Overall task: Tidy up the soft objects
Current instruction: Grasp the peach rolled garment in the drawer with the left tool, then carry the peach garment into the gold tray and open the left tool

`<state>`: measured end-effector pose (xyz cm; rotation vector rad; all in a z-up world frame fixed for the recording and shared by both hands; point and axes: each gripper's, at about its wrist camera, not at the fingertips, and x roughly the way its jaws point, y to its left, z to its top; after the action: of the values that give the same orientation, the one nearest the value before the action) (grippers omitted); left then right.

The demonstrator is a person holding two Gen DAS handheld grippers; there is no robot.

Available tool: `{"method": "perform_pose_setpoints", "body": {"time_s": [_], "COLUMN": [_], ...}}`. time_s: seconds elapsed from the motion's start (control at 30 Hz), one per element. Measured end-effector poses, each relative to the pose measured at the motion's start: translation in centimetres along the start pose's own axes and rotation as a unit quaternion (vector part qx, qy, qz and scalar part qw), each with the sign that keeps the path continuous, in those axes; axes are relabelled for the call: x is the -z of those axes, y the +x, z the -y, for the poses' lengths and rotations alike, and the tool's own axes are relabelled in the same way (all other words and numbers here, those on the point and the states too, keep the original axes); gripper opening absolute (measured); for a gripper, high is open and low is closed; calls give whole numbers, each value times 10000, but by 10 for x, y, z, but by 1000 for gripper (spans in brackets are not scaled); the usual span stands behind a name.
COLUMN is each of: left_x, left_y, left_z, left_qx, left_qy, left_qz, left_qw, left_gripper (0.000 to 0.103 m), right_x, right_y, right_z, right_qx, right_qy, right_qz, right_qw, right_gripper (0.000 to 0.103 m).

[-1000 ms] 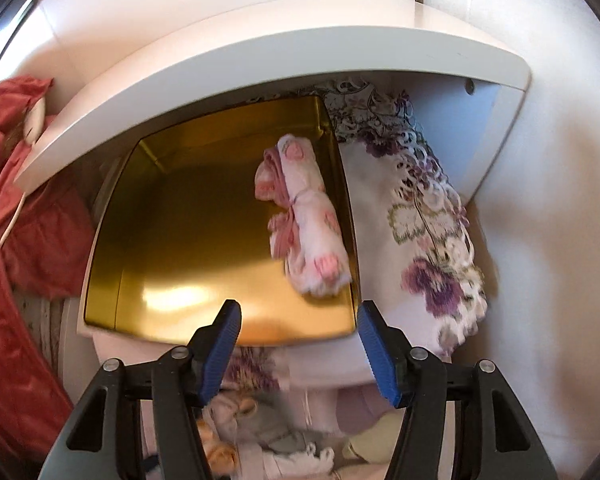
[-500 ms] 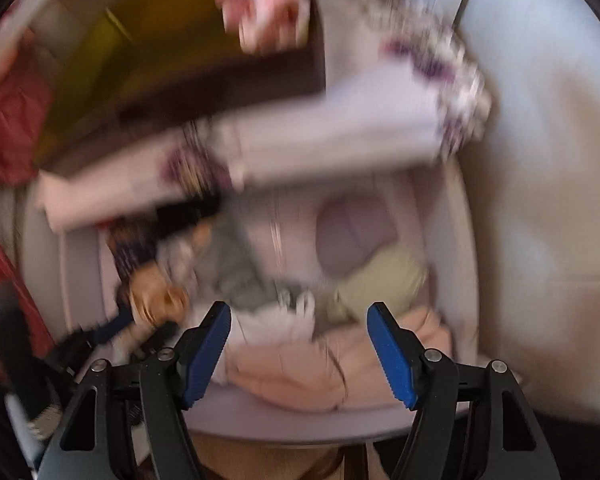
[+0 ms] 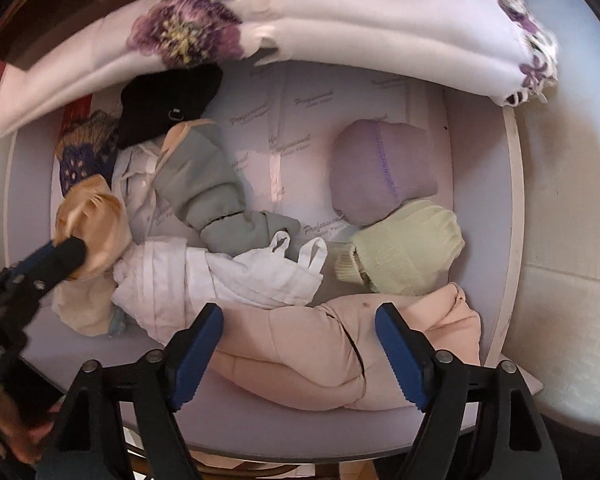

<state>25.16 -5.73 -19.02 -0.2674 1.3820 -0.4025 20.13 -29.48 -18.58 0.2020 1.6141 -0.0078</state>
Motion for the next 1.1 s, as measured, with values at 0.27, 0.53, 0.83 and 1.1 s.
{"method": "perform_pose_setpoints", "body": {"time_s": [0.27, 0.53, 0.83, 1.1], "left_x": [-4, -6, -28, -85], "left_y": [-37, -84, -136, -167], "left_z": [-14, -7, 6, 12], "left_qx": [588, 1205, 1468, 1698], "left_qy": [-487, -448, -338, -612], "left_qz": [318, 752, 1408, 1841], "left_qw": [9966, 9888, 9785, 9662], "left_gripper": [15, 15, 15, 15], "right_x": [-3, -7, -6, -11], "right_y": [3, 7, 15, 20], "right_z": [-1, -6, -20, -23], "right_qx": [-59, -8, 64, -28], "right_qy": [39, -68, -225, -217], "right_qz": [-25, -63, -90, -126], "right_qw": [10000, 10000, 9997, 9997], "right_gripper": [80, 82, 86, 86]}}
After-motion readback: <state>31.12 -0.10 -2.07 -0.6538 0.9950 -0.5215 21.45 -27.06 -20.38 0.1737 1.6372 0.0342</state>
